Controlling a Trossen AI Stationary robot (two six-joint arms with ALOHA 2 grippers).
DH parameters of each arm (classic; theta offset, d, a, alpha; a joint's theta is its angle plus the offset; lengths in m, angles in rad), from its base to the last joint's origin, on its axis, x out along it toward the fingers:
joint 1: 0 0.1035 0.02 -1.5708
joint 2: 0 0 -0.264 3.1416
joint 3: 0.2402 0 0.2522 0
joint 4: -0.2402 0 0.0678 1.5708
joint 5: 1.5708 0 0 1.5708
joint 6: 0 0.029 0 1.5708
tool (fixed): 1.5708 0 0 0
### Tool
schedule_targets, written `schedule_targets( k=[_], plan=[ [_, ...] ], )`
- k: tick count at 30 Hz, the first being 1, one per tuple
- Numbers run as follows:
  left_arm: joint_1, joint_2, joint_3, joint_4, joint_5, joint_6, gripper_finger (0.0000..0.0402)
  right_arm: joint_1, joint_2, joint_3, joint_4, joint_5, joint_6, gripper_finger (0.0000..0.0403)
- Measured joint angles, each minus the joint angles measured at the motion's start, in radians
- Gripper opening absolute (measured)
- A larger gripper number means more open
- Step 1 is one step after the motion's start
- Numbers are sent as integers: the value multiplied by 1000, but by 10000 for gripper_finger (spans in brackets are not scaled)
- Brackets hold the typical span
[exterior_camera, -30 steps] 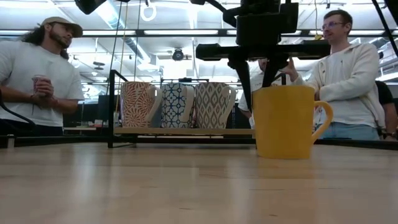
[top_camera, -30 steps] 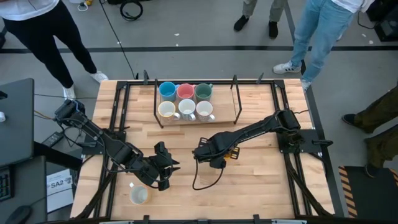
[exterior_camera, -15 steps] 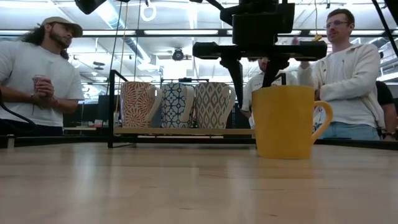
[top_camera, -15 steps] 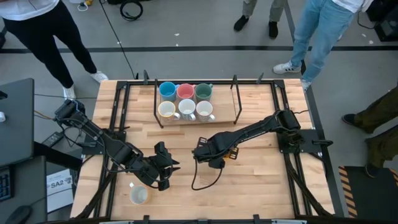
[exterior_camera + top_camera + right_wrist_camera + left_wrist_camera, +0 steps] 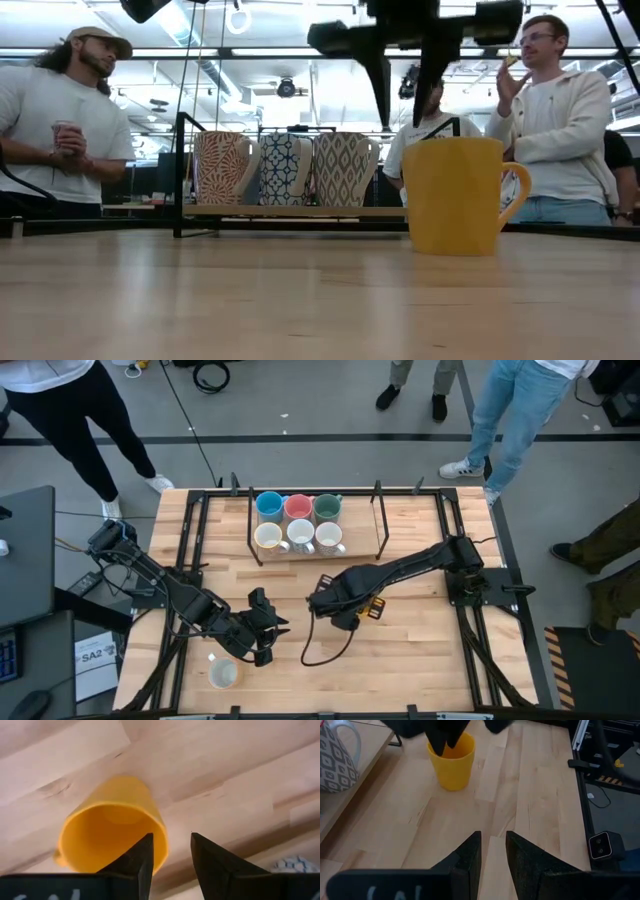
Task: Place coffee mugs
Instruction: Put the yellow mug on the shelf
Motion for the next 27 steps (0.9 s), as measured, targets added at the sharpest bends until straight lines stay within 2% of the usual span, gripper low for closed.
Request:
schedule_targets(
  k=[10, 16, 21, 24, 27],
  plan=[
    [0, 0, 0, 2, 0, 0, 96, 1, -15, 111, -207, 3, 250, 135],
    [19, 0, 0, 32, 0, 0, 96, 3, -117, 106, -208, 2, 437, 135],
    [69, 0, 0, 126, 10, 56, 96, 26, -228, 104, -207, 4, 593, 135],
    [107, 0, 0, 205, 68, 120, 96, 54, -308, 52, -198, 20, 677, 135],
    [145, 0, 0, 283, 128, 197, 96, 96, -400, -56, -172, 97, 803, 135]
  ],
)
